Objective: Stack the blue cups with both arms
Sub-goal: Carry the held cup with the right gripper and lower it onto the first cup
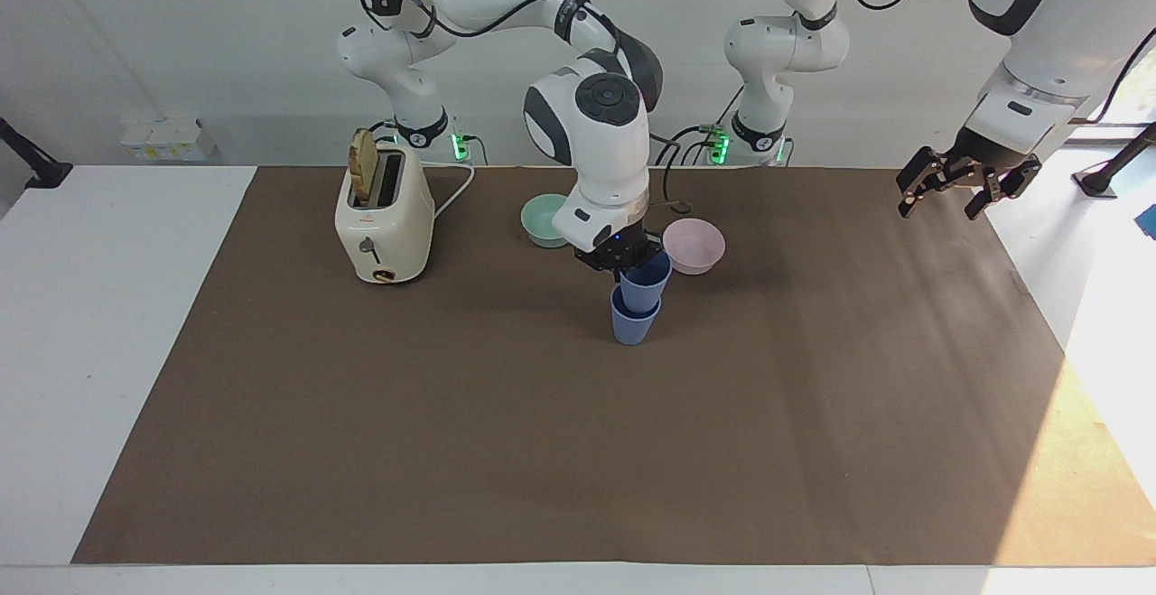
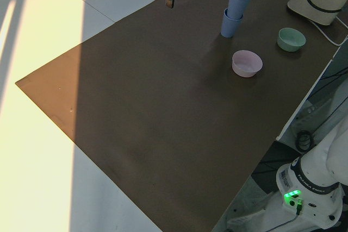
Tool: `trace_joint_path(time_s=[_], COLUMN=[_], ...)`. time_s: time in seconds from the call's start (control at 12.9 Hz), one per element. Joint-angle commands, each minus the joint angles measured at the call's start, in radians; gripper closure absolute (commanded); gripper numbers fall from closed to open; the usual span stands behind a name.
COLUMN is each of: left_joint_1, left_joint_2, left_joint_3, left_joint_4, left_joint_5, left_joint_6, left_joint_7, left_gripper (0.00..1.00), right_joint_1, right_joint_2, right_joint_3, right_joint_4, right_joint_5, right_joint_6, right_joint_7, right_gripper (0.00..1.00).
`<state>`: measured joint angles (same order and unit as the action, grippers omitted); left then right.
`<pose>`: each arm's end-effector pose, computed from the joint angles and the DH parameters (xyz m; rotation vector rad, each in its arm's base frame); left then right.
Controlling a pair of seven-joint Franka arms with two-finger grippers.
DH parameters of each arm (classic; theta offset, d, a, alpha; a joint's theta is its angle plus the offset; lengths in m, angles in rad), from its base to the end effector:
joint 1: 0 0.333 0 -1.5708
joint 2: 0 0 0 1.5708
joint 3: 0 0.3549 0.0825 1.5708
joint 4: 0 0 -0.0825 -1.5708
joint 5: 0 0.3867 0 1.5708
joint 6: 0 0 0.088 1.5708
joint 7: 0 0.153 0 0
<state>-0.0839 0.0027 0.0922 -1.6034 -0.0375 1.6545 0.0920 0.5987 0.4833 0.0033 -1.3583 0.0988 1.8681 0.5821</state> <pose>0.5682 -0.0008 0.6080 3.1033 -0.1265 0.0780 0.5909 0.4199 0.4349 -3.0464 0.0125 0.0485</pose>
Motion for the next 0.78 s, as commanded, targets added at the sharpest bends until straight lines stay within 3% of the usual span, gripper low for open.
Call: trace_joint_path(time_s=[0.0,0.16,0.23,0.31,0.62,0.7], left_joint_1=[0.01,0.01,0.009,0.007,0.007,0.007], left_joint_2=[-0.023,-0.023,-0.023,-0.023,-0.023,-0.023], left_joint_3=[-0.008,-0.008,-0.008,-0.009,-0.009,-0.009], left_joint_4=[-0.023,-0.021,-0.021,-0.021,-0.021,-0.021], left_joint_5=[0.018,0.018,0.018,0.018,0.018,0.018], left_joint_6=[0.007,0.004,0.001,0.001,0.001,-0.001], left_joint_7=[-0.005,-0.009,-0.009,-0.009,-0.009,-0.009], left_gripper=[0.0,0.0,0.0,0.0,0.0,0.0], right_joint_1=[-0.007,-0.014,-0.014,-0.019,-0.016,-0.029], right_joint_2=[-0.011,-0.011,-0.011,-0.011,-0.021,-0.057], right_joint_3=[0.003,0.003,0.003,0.003,-0.009,-0.016], right_joint_4=[-0.036,-0.045,-0.047,-0.05,-0.038,-0.035], right_joint_5=[0.009,0.005,0.018,0.016,-0.01,-0.014], right_joint_6=[0.019,0.025,0.028,0.034,0.016,-0.01], right_joint_7=[0.021,0.015,0.016,0.024,0.019,0.009], right_gripper=[1.0,1.0,0.74,0.01,0.0,0.0])
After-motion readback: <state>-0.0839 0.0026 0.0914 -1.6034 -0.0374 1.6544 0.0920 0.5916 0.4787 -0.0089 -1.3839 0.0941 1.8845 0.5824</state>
